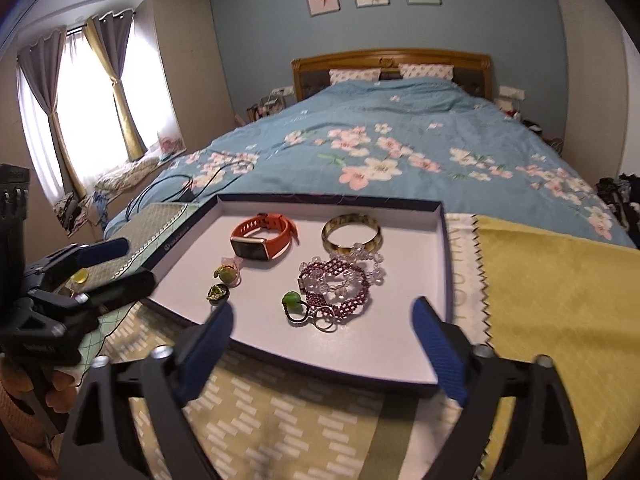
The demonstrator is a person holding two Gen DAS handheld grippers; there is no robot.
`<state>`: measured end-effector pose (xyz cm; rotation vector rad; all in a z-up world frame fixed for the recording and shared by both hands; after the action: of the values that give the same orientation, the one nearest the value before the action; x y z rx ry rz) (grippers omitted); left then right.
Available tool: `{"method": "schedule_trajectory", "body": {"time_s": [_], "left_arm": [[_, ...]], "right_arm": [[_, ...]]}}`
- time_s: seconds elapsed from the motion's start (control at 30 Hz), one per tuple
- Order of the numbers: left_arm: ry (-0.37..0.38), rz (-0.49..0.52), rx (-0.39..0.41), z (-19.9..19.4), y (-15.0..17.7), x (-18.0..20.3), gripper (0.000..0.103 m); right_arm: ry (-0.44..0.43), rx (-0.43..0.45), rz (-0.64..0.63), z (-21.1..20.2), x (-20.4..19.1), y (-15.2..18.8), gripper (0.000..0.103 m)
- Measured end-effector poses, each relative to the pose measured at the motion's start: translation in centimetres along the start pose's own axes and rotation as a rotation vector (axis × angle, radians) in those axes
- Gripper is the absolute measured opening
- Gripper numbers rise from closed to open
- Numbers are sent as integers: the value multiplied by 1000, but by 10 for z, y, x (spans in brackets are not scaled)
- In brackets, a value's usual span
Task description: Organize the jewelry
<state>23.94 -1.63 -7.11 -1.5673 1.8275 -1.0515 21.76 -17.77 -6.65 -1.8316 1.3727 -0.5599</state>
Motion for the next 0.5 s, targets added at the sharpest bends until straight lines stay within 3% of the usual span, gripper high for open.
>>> {"method": "schedule_trajectory", "body": {"time_s": [0.5], "left_arm": [[-132,-14,233,-97,16,7,97]], "right_arm": [[84,213,-44,-68,-17,12,96]]}}
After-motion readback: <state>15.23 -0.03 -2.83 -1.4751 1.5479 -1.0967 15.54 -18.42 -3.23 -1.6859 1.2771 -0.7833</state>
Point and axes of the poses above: each gripper's, at about its wrist camera, not at the fingertips, and z roughly the way its jaws point, x to its right, y to its underside, the point moved 6 cm from there along z, roughly the way its jaws point, and after that the axes turned 3 degrees about y, right-handed, at the moved point
